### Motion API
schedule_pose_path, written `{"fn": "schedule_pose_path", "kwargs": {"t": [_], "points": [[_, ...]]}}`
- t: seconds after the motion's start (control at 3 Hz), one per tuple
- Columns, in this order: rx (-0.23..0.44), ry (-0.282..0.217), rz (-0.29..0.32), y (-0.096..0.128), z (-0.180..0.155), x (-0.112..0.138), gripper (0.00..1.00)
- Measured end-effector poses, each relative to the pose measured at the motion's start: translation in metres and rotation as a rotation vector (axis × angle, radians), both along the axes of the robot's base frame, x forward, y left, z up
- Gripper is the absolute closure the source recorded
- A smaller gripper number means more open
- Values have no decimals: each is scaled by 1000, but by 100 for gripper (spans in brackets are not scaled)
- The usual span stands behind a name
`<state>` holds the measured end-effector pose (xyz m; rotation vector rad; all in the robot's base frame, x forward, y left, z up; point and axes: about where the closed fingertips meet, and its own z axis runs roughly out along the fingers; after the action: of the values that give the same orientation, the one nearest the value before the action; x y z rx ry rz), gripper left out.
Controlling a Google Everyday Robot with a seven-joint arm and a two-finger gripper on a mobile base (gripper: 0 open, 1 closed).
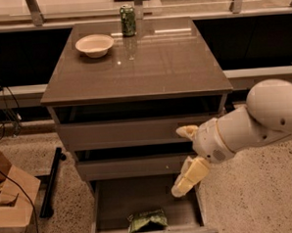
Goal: Pick green jalapeno chip bag from bottom drawer and place on counter
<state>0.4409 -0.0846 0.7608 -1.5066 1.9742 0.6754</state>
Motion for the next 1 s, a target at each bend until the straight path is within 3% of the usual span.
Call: {"fn": "schedule_pose_path", "kwargs": {"t": [0.33, 0.67, 1.0], "points": [[102, 80, 63, 7, -73, 0, 0], [102, 80, 63, 7, -73, 0, 0], [151, 102, 35, 17, -100, 4, 0]]}}
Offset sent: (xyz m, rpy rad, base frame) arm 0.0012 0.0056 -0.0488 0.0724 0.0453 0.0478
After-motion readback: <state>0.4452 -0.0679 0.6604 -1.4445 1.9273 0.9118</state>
